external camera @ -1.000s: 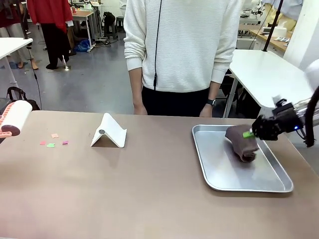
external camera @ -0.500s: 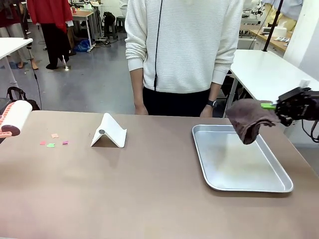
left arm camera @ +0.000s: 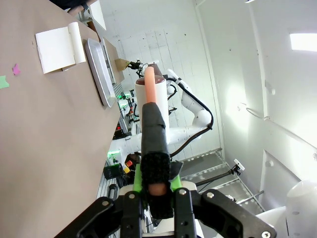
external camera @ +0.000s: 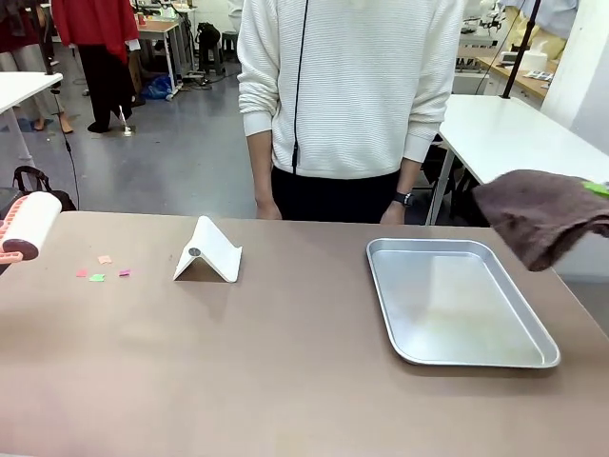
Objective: Clean the surface of the table.
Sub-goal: If a person points to the right, clean the right side of the table with your right hand, and if they point to the left, clean the left side with your left hand.
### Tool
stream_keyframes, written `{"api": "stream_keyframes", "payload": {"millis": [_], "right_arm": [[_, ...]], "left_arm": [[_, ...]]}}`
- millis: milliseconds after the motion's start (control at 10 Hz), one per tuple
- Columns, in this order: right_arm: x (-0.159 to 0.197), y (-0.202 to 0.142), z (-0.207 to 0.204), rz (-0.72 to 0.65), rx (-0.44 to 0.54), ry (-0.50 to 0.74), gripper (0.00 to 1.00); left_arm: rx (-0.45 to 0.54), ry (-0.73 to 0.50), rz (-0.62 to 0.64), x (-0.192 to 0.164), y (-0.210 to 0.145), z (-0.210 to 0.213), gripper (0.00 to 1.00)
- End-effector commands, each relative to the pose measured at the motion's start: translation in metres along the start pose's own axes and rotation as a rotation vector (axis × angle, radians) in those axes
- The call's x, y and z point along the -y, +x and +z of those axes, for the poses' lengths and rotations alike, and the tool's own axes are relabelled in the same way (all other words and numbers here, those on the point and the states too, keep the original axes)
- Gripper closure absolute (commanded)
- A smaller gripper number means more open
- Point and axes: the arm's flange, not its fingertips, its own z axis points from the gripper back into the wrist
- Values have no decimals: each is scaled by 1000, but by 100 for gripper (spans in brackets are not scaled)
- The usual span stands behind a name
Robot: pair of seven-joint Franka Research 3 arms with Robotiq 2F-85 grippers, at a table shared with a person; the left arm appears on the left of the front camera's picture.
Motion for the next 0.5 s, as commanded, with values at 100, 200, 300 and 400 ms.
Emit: {"api": "stream_keyframes", "payload": {"millis": [100, 200, 300, 400], "right_arm": [[-9, -25, 85, 59, 73, -50, 100], [-5, -32, 112, 48, 83, -22, 100], [1, -36, 129, 39, 109, -18, 100], [10, -39, 142, 33, 149, -14, 100]], "left_arm": [[11, -8, -11, 6, -1, -1, 100], [11, -8, -11, 6, -1, -1, 100], [11, -8, -11, 6, -1, -1, 100], [11, -8, -11, 6, -1, -1, 100]]}}
